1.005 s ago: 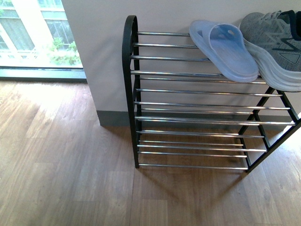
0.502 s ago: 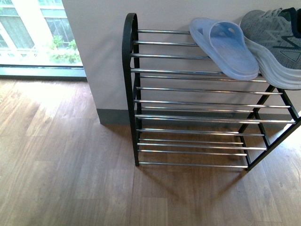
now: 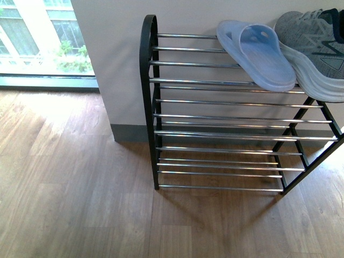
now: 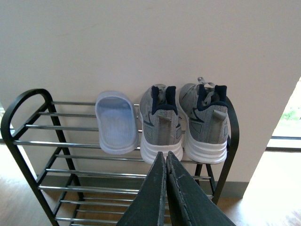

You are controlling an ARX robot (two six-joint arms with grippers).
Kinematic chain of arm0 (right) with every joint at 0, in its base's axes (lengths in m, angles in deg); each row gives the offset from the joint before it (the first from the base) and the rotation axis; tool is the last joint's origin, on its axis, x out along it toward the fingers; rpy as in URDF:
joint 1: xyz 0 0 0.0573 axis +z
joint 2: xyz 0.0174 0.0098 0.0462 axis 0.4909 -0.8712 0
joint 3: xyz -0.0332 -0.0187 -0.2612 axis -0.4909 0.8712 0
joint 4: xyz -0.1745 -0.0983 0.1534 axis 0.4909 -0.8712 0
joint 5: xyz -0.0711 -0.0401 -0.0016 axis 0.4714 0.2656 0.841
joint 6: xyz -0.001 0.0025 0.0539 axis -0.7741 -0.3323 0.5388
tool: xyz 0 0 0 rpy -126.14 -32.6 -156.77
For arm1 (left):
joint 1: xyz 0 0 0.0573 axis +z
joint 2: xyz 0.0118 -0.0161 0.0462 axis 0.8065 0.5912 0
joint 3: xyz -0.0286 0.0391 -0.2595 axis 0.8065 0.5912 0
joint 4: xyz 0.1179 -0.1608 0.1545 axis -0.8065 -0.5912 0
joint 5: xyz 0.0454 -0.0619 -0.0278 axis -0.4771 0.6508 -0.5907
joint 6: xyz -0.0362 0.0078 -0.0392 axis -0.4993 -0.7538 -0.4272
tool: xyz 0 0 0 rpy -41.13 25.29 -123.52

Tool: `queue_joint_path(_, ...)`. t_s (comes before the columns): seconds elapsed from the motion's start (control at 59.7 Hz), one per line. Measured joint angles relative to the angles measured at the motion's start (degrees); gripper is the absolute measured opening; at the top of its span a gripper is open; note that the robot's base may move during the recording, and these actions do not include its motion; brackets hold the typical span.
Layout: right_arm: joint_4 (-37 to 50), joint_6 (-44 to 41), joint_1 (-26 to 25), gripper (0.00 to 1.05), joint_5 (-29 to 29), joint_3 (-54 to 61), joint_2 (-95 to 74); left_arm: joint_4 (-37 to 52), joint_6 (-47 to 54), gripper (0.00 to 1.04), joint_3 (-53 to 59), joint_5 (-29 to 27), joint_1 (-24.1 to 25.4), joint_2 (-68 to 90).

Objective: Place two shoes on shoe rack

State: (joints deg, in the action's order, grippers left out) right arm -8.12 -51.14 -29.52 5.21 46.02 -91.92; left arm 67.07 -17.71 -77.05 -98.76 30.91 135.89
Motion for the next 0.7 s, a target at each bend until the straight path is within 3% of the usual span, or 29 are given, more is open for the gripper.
queue_joint_path(0.134, -9.66, 0.00, 0.00, 0.01, -0.02, -0.02, 8.46, 0.00, 0.00, 0.02, 0.00, -0.02, 0.00, 0.00)
queue_joint_path(0.502, -10.14, 0.00, 0.02, 0.01, 0.00, -0.02, 9.86, 0.00, 0.00, 0.02, 0.00, 0.00, 0.00, 0.00)
queue_joint_path(0.569, -10.14, 0.00, 0.02, 0.09, 0.00, -0.02, 9.86, 0.00, 0.00, 0.02, 0.00, 0.00, 0.00, 0.00)
queue_joint_path(0.703, -10.14, 0.00, 0.02, 0.35, 0.00, -0.02, 9.86, 0.00, 0.00, 0.02, 0.00, 0.00, 0.00, 0.00)
